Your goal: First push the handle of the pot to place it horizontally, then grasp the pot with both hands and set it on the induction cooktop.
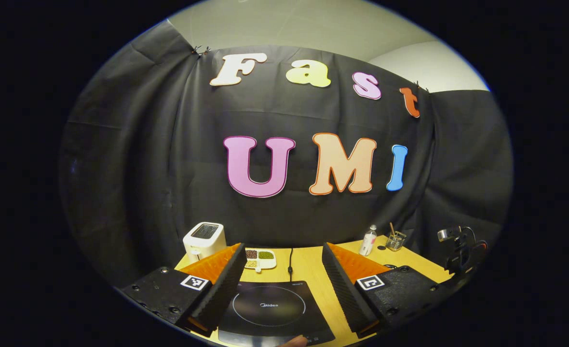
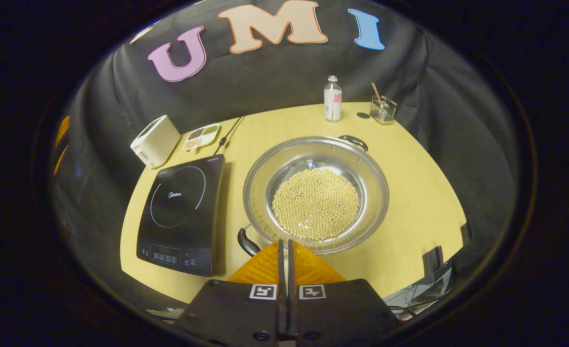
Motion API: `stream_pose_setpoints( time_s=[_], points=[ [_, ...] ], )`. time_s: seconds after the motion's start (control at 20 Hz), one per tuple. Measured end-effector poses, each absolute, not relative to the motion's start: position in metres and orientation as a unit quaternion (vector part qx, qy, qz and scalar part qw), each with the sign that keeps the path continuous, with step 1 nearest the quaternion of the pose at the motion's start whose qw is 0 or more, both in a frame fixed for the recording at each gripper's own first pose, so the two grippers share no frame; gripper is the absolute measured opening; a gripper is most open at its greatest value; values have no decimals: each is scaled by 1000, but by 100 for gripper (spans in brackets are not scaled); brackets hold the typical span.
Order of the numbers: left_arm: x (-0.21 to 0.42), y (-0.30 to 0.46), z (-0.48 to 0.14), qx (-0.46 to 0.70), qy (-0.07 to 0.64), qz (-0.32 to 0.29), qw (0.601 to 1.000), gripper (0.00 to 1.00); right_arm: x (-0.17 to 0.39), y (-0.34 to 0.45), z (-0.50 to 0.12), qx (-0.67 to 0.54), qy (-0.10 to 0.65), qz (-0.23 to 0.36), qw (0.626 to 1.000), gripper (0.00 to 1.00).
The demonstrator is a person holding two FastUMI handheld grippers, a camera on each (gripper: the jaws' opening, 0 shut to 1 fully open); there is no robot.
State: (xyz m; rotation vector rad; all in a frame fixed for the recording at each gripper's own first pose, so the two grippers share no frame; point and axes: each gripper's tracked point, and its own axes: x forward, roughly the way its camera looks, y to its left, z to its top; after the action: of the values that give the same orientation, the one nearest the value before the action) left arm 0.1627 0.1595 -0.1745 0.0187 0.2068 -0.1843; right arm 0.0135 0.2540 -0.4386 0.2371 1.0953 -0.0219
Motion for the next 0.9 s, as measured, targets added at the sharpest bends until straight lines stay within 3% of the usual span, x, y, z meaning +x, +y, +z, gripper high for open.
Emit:
stream_pose_setpoints(
  time_s=[0.6,0.9],
  points=[
    [166,181,-180,12,108,-72,991,96,-11,272,-511,98,602,-6,792,3],
    [165,185,-177,17,106,-65,992,96,1,284,-519,100,608,1,787,3]
  ],
)
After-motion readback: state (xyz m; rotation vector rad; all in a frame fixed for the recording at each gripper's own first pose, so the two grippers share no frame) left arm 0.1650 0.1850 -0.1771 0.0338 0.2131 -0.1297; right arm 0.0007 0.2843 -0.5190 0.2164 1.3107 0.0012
